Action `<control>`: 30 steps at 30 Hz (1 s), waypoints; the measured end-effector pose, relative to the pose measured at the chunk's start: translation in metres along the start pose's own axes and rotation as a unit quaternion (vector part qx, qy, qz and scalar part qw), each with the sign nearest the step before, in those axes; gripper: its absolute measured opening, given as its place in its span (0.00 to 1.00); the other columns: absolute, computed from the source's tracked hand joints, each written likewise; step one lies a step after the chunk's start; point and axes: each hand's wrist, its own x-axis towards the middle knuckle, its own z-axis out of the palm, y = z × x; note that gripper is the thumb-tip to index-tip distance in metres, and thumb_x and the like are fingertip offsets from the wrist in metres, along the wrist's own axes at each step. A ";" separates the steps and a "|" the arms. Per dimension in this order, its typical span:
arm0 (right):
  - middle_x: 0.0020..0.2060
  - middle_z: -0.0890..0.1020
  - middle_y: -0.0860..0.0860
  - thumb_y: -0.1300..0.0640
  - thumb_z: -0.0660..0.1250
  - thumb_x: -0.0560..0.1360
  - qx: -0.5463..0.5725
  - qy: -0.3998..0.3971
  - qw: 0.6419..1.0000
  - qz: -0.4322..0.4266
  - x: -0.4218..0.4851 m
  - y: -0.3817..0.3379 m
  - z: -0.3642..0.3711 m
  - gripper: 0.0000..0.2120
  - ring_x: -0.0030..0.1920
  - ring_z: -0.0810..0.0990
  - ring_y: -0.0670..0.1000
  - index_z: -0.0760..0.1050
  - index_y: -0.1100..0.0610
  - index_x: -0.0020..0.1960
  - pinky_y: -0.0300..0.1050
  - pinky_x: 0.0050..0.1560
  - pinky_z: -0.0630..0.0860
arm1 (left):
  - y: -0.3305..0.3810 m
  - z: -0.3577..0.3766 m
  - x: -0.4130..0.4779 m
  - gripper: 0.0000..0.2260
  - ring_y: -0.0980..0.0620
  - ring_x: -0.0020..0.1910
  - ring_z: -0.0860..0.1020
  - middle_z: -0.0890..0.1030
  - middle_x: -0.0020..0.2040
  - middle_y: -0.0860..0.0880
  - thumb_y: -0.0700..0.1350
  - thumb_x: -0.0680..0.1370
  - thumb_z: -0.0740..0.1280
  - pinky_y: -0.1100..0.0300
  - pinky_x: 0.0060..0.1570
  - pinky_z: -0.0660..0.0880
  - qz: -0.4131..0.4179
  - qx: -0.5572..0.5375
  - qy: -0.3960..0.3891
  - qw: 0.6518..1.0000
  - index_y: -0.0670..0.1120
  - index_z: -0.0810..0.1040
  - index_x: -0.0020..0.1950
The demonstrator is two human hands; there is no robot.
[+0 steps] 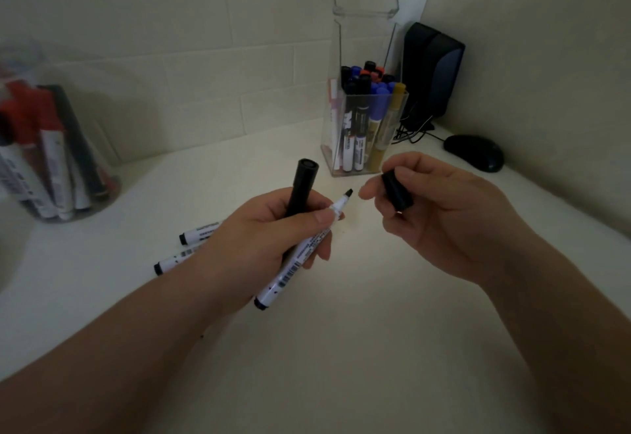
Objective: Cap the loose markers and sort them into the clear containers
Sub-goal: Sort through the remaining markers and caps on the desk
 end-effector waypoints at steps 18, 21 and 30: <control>0.43 0.86 0.59 0.59 0.71 0.69 -0.015 0.068 0.987 -0.143 0.000 0.003 0.008 0.08 0.47 0.85 0.61 0.74 0.57 0.45 0.46 0.44 0.82 | 0.008 0.008 -0.006 0.11 0.58 0.27 0.74 0.80 0.33 0.50 0.51 0.69 0.71 0.68 0.30 0.71 0.034 0.031 0.025 0.999 0.47 0.83 0.48; 0.44 0.87 0.56 0.49 0.76 0.65 -0.104 0.074 0.977 -0.174 -0.004 0.004 0.013 0.08 0.42 0.79 0.62 0.78 0.48 0.40 0.43 0.38 0.77 | 0.011 0.009 -0.008 0.07 0.61 0.25 0.74 0.79 0.29 0.54 0.47 0.70 0.72 0.71 0.28 0.70 0.038 0.048 0.031 0.998 0.46 0.83 0.46; 0.44 0.87 0.58 0.55 0.75 0.67 -0.107 0.042 0.969 -0.220 -0.007 0.003 0.013 0.07 0.35 0.76 0.61 0.78 0.48 0.40 0.43 0.32 0.74 | 0.013 0.010 -0.009 0.01 0.62 0.24 0.74 0.79 0.27 0.55 0.40 0.74 0.72 0.73 0.27 0.68 0.050 0.057 0.036 0.996 0.43 0.83 0.44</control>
